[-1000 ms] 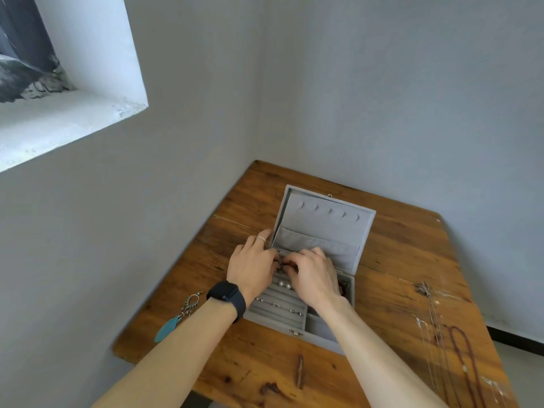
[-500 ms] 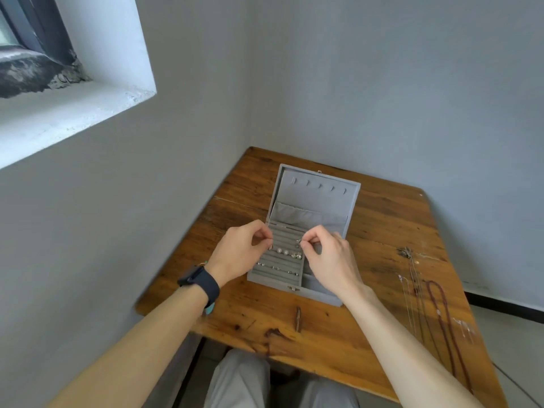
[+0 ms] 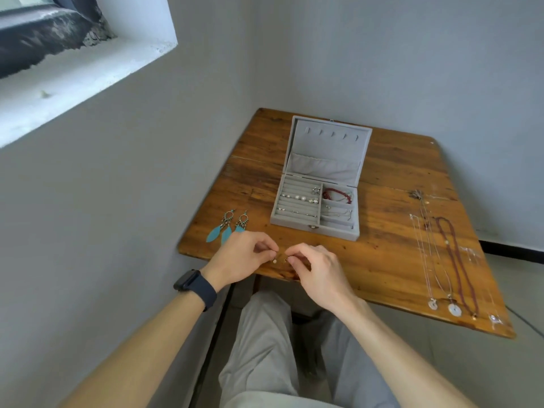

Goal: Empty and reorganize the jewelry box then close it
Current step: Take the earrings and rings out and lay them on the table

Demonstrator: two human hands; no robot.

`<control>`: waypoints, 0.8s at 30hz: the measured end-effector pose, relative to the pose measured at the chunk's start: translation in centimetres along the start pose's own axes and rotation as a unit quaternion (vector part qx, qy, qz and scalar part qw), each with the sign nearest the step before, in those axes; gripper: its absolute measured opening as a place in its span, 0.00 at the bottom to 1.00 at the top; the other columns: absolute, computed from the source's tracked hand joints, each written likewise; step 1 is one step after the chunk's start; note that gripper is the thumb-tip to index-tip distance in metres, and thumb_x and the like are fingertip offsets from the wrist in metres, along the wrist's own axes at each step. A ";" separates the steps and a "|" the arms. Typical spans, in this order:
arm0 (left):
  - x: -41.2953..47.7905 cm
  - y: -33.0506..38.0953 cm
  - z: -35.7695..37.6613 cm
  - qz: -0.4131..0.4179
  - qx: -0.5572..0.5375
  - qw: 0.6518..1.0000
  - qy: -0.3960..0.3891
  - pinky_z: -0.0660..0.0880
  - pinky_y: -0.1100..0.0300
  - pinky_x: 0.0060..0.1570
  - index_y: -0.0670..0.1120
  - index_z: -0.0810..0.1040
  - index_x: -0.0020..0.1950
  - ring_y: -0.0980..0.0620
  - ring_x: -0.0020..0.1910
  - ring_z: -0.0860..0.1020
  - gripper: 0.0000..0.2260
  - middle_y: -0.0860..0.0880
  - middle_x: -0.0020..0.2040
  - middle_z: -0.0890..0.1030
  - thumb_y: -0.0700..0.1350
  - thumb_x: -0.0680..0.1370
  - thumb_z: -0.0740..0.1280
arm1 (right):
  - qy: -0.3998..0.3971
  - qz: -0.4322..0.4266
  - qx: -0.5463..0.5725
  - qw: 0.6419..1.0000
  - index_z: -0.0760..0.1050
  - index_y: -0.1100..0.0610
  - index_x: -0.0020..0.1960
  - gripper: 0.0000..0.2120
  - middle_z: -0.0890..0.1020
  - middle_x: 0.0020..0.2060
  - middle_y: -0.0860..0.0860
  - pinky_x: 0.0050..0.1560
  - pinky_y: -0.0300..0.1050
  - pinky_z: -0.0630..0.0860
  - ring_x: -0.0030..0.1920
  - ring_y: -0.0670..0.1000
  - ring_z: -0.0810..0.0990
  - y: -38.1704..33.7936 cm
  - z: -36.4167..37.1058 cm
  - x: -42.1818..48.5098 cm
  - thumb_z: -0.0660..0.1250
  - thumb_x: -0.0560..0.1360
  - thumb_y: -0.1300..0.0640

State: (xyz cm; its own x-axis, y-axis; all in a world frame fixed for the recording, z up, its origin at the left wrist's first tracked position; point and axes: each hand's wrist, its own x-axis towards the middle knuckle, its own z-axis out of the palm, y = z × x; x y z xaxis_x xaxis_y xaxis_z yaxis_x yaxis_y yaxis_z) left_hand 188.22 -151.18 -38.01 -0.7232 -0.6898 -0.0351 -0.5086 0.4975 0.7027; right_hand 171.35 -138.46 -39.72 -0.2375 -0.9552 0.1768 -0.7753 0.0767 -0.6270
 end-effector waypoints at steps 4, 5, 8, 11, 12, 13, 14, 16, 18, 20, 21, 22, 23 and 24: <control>0.1 -0.2 -0.1 -0.012 0.006 0.999 -0.033 0.77 0.66 0.50 0.58 0.82 0.52 0.65 0.48 0.79 0.04 0.61 0.46 0.83 0.49 0.78 0.71 | -0.019 0.026 0.007 0.999 0.78 0.45 0.56 0.06 0.81 0.46 0.39 0.44 0.33 0.68 0.50 0.42 0.74 -0.2 0.7 0.1 0.66 0.80 0.51; 0.4 -0.2 -0.1 -0.016 0.010 0.999 -0.037 0.77 0.65 0.50 0.57 0.83 0.52 0.64 0.48 0.79 0.04 0.60 0.46 0.83 0.49 0.78 0.71 | -0.023 0.031 0.001 0.999 0.79 0.44 0.55 0.05 0.81 0.46 0.39 0.44 0.33 0.68 0.50 0.42 0.74 -0.2 0.8 0.4 0.66 0.80 0.50; 1.6 -0.3 0.0 -0.026 0.022 0.998 -0.045 0.77 0.63 0.50 0.54 0.84 0.51 0.62 0.48 0.79 0.04 0.59 0.45 0.83 0.49 0.78 0.71 | -0.020 0.049 -0.013 0.999 0.80 0.45 0.53 0.05 0.82 0.47 0.41 0.45 0.37 0.71 0.50 0.44 0.76 0.0 0.7 1.4 0.66 0.80 0.51; 2.7 -0.3 0.2 -0.032 0.031 0.998 -0.040 0.77 0.61 0.50 0.55 0.84 0.49 0.61 0.47 0.79 0.03 0.58 0.45 0.83 0.49 0.77 0.71 | -0.012 0.067 -0.019 0.998 0.80 0.46 0.52 0.04 0.82 0.47 0.43 0.48 0.40 0.74 0.50 0.45 0.78 0.2 0.6 2.4 0.67 0.79 0.52; 3.1 -0.3 0.2 -0.034 0.029 0.998 -0.036 0.76 0.61 0.50 0.55 0.84 0.49 0.61 0.47 0.79 0.02 0.58 0.45 0.83 0.50 0.77 0.71 | -0.010 0.071 -0.018 0.997 0.80 0.45 0.52 0.04 0.82 0.47 0.43 0.48 0.40 0.75 0.49 0.45 0.78 0.3 0.5 2.7 0.67 0.79 0.52; 3.4 -0.3 0.3 -0.036 0.028 0.998 -0.031 0.76 0.61 0.50 0.56 0.84 0.48 0.60 0.47 0.79 0.02 0.58 0.45 0.83 0.50 0.77 0.71 | -0.008 0.073 -0.018 0.997 0.80 0.45 0.52 0.04 0.82 0.47 0.43 0.48 0.40 0.75 0.49 0.45 0.78 0.4 0.4 3.0 0.67 0.79 0.52; 3.8 -0.3 0.3 -0.038 0.027 0.999 -0.028 0.76 0.61 0.51 0.56 0.84 0.49 0.60 0.48 0.79 0.03 0.58 0.46 0.83 0.50 0.77 0.71 | -0.007 0.073 -0.019 0.997 0.80 0.45 0.52 0.04 0.82 0.47 0.43 0.47 0.39 0.74 0.49 0.44 0.78 0.5 0.4 3.3 0.67 0.79 0.52; 4.4 -0.3 0.5 -0.044 0.027 0.998 -0.024 0.77 0.59 0.52 0.55 0.84 0.50 0.58 0.49 0.79 0.04 0.57 0.47 0.83 0.50 0.78 0.70 | -0.005 0.074 -0.022 0.997 0.80 0.46 0.53 0.05 0.82 0.47 0.43 0.46 0.37 0.73 0.49 0.44 0.78 0.6 0.2 3.9 0.67 0.79 0.52; 4.9 -0.3 0.7 -0.047 0.030 0.998 -0.021 0.78 0.59 0.52 0.54 0.84 0.52 0.57 0.49 0.79 0.05 0.56 0.48 0.83 0.49 0.78 0.70 | -0.006 0.076 -0.021 0.997 0.81 0.46 0.54 0.05 0.82 0.48 0.43 0.46 0.37 0.73 0.49 0.44 0.78 0.8 0.2 4.4 0.67 0.79 0.51; 5.3 -0.2 0.8 -0.046 0.033 0.998 -0.016 0.78 0.59 0.51 0.54 0.84 0.52 0.57 0.50 0.79 0.05 0.55 0.49 0.83 0.49 0.78 0.70 | -0.008 0.079 -0.019 0.997 0.81 0.46 0.54 0.06 0.82 0.48 0.43 0.47 0.38 0.74 0.49 0.44 0.78 0.9 0.2 4.8 0.67 0.79 0.51; 5.5 -0.1 0.8 -0.044 0.034 0.998 -0.012 0.78 0.59 0.52 0.54 0.85 0.52 0.57 0.50 0.79 0.05 0.55 0.49 0.84 0.49 0.78 0.70 | -0.009 0.080 -0.019 0.997 0.81 0.46 0.54 0.06 0.82 0.48 0.43 0.47 0.38 0.75 0.49 0.44 0.78 0.9 0.2 5.0 0.67 0.79 0.51; 5.7 -0.1 0.9 -0.043 0.035 0.998 -0.008 0.78 0.59 0.52 0.54 0.85 0.52 0.57 0.50 0.79 0.05 0.55 0.49 0.84 0.48 0.78 0.70 | -0.009 0.080 -0.020 0.997 0.81 0.46 0.54 0.06 0.82 0.48 0.43 0.47 0.39 0.75 0.49 0.44 0.78 0.9 0.2 5.2 0.67 0.79 0.51; 5.9 -0.1 0.8 -0.044 0.036 0.998 -0.005 0.78 0.58 0.53 0.54 0.85 0.53 0.57 0.51 0.79 0.06 0.55 0.50 0.84 0.48 0.79 0.70 | -0.011 0.081 -0.021 0.996 0.81 0.46 0.55 0.06 0.82 0.49 0.43 0.47 0.39 0.75 0.49 0.44 0.78 1.0 0.3 5.3 0.67 0.80 0.51; 6.0 0.0 0.8 -0.046 0.037 0.998 -0.003 0.78 0.57 0.54 0.54 0.85 0.53 0.56 0.51 0.80 0.06 0.54 0.50 0.84 0.48 0.79 0.70 | -0.013 0.083 -0.023 0.996 0.81 0.45 0.55 0.07 0.82 0.49 0.43 0.47 0.39 0.75 0.50 0.44 0.78 1.1 0.3 5.5 0.66 0.80 0.51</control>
State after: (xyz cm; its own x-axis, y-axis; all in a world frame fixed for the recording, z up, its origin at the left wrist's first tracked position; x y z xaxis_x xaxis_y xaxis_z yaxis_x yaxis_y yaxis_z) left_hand 183.46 -154.91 -38.82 -0.6739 -0.7318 -0.1017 -0.6061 0.4689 0.6425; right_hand 169.40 -143.73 -39.69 -0.3499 -0.9352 0.0543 -0.7529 0.2462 -0.6103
